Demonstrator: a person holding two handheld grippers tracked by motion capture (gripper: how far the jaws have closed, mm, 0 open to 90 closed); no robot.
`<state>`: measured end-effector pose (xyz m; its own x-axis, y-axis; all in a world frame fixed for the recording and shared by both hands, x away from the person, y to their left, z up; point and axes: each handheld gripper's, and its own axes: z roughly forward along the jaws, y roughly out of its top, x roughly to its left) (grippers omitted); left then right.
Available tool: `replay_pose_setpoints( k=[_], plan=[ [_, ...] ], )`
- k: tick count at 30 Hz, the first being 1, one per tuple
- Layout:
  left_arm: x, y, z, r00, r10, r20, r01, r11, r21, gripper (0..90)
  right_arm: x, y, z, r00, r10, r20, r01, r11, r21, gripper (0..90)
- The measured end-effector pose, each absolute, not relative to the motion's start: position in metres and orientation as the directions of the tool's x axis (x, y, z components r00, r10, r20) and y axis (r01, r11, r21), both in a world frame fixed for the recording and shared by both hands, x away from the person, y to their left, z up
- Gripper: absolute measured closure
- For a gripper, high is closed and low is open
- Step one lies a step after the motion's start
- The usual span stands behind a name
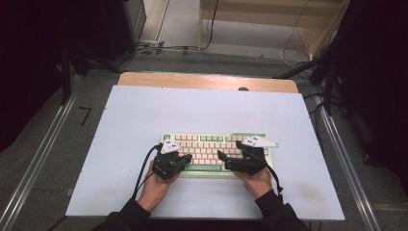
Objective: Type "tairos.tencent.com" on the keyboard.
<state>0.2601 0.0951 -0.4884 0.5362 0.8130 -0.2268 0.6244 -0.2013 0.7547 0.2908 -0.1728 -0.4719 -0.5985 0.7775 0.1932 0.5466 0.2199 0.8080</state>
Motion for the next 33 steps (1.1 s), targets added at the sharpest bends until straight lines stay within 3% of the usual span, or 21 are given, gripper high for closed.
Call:
replay_pose_setpoints(
  k=[9,15,17,19,22,33],
  plan=[
    [0.261,0.092,-0.494,0.542,0.811,-0.219,0.629,-0.218,0.746,90.0,0.291,-0.173,-0.472,-0.599,0.778,0.19,0.547,0.224,0.807,14.7],
    [0.259,0.098,-0.486,0.53,0.813,-0.243,0.61,-0.166,0.775,88.4,0.291,-0.173,-0.472,-0.6,0.777,0.191,0.544,0.221,0.81,14.8],
    [0.26,0.102,-0.482,0.524,0.812,-0.257,0.603,-0.141,0.785,72.5,0.291,-0.173,-0.472,-0.6,0.777,0.191,0.544,0.221,0.809,14.8],
    [0.262,0.104,-0.479,0.527,0.807,-0.267,0.604,-0.134,0.786,50.1,0.291,-0.173,-0.472,-0.599,0.778,0.192,0.545,0.22,0.809,14.8],
    [0.264,0.107,-0.477,0.518,0.815,-0.259,0.598,-0.129,0.791,35.6,0.291,-0.173,-0.472,-0.6,0.777,0.19,0.544,0.221,0.81,14.8],
    [0.272,0.118,-0.473,0.463,0.853,-0.242,0.577,-0.083,0.812,27.4,0.291,-0.172,-0.473,-0.599,0.779,0.187,0.546,0.226,0.807,14.8]
  ],
)
